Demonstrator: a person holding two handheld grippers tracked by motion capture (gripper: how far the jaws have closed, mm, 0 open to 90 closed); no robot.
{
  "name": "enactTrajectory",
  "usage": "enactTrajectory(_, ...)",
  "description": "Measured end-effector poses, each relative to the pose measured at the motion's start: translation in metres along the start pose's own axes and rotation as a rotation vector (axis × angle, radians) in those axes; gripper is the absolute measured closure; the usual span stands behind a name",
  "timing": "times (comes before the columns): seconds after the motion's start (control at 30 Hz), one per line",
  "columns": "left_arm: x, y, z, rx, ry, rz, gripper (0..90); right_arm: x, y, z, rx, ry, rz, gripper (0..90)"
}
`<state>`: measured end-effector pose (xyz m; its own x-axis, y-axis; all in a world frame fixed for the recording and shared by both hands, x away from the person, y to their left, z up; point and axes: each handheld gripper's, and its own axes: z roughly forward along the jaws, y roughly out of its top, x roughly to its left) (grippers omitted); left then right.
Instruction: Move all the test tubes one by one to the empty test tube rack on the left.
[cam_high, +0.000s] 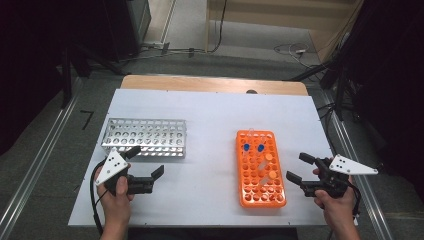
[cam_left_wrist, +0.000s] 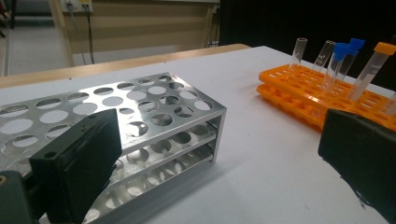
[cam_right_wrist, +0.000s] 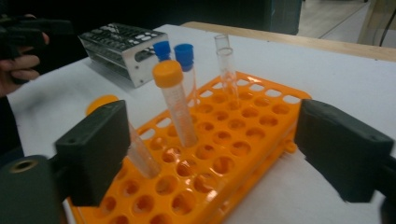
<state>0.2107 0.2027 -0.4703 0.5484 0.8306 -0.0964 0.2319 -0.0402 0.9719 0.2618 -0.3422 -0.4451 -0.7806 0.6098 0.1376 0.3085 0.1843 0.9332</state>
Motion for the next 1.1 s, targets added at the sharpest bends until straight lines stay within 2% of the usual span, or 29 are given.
enactTrajectory(0.1,0.000,0.000,0.000,0.007,-0.004,0.005,0.0,0.006,0.001,0.003,-0.006,0.051,0.007,21.4)
enactTrajectory(0.13,0.000,0.000,0.000,0.008,-0.005,0.005,0.0,0.006,0.001,0.003,-0.006,0.051,0.007,21.4)
enactTrajectory(0.2,0.000,0.000,0.000,0.011,-0.005,0.003,0.0,0.010,0.001,0.007,0.009,0.072,-0.002,26.4)
enactTrajectory(0.23,0.000,-0.001,0.000,0.010,-0.007,0.002,0.0,0.012,-0.001,0.010,0.029,0.108,-0.012,30.0)
enactTrajectory(0.3,0.000,-0.001,0.000,0.012,-0.008,0.001,0.0,0.015,-0.002,0.013,0.034,0.135,-0.014,34.3)
enactTrajectory(0.33,0.000,-0.001,0.001,0.011,-0.008,-0.001,0.0,0.015,-0.002,0.013,0.034,0.135,-0.014,34.3)
enactTrajectory(0.43,-0.001,-0.001,0.002,0.016,-0.014,0.002,0.0,0.020,-0.005,0.021,0.067,0.186,-0.038,39.8)
enactTrajectory(0.57,-0.002,-0.001,0.003,0.020,-0.022,0.007,0.0,0.024,-0.008,0.028,0.097,0.205,-0.039,43.1)
enactTrajectory(0.6,-0.003,-0.001,0.004,0.022,-0.021,0.007,0.0,0.025,-0.011,0.033,0.113,0.216,-0.042,46.9)
enactTrajectory(0.87,-0.007,-0.001,0.007,0.032,-0.034,0.017,0.0,0.027,-0.019,0.050,0.188,0.224,-0.062,55.6)
enactTrajectory(0.97,-0.007,-0.001,0.007,0.035,-0.036,0.015,0.0,0.027,-0.022,0.054,0.216,0.206,-0.068,58.0)
enactTrajectory(1.1,-0.008,-0.002,0.008,0.036,-0.038,0.016,0.0,0.026,-0.025,0.057,0.238,0.176,-0.102,61.2)
